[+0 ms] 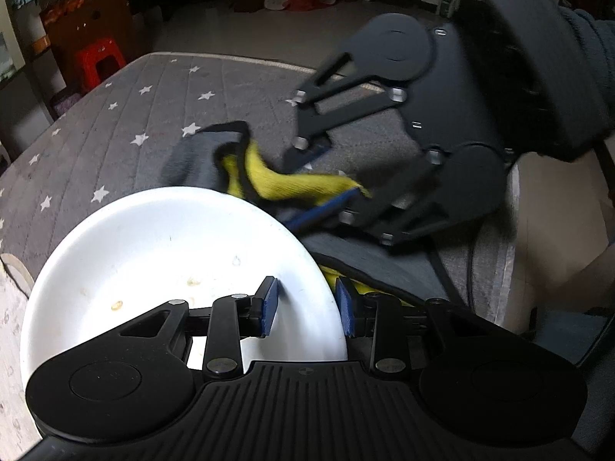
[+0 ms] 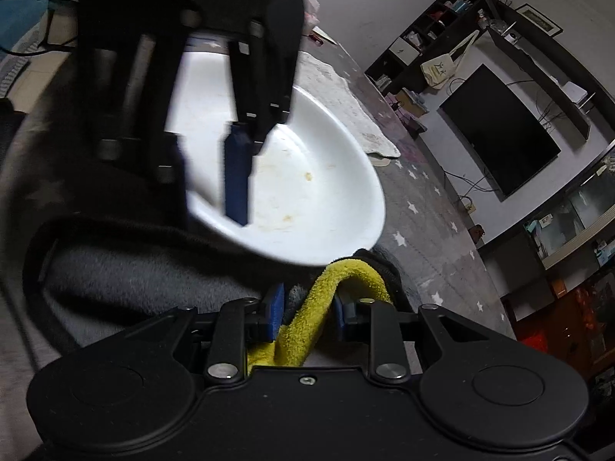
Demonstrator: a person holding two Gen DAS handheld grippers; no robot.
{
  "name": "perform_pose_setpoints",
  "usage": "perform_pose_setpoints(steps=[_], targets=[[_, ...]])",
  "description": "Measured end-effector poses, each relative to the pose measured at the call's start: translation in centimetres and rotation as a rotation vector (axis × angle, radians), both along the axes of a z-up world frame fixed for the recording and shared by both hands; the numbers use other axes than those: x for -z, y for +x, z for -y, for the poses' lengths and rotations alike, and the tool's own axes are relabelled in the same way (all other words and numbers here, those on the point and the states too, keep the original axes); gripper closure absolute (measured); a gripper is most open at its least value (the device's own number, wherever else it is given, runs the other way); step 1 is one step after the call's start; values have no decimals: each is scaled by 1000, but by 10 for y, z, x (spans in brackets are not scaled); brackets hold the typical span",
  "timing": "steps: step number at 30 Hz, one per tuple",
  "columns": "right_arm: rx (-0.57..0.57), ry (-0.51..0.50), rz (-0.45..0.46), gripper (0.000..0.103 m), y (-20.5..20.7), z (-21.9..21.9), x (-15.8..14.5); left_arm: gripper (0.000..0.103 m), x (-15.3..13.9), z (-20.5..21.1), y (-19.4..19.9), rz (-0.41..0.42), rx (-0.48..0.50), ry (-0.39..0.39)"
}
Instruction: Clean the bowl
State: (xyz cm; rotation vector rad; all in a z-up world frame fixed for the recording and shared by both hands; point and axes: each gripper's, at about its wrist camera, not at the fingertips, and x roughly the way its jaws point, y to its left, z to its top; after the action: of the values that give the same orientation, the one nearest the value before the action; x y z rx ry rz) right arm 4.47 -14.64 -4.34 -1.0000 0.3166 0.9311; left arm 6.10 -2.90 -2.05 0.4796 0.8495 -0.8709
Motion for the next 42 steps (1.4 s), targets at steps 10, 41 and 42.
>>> perform_pose_setpoints(steps=[10,41,42], targets=[[-4,-5,-10,74,-16,4,-1,70,1,1,-16,17,70,-1],[379,230,-112,78,50,17,-5,49,-14,-38,-44,-56,-100,-142],[398,246,-113,78,49,19,-5,47,-16,-40,-44,-54,-120,-145]])
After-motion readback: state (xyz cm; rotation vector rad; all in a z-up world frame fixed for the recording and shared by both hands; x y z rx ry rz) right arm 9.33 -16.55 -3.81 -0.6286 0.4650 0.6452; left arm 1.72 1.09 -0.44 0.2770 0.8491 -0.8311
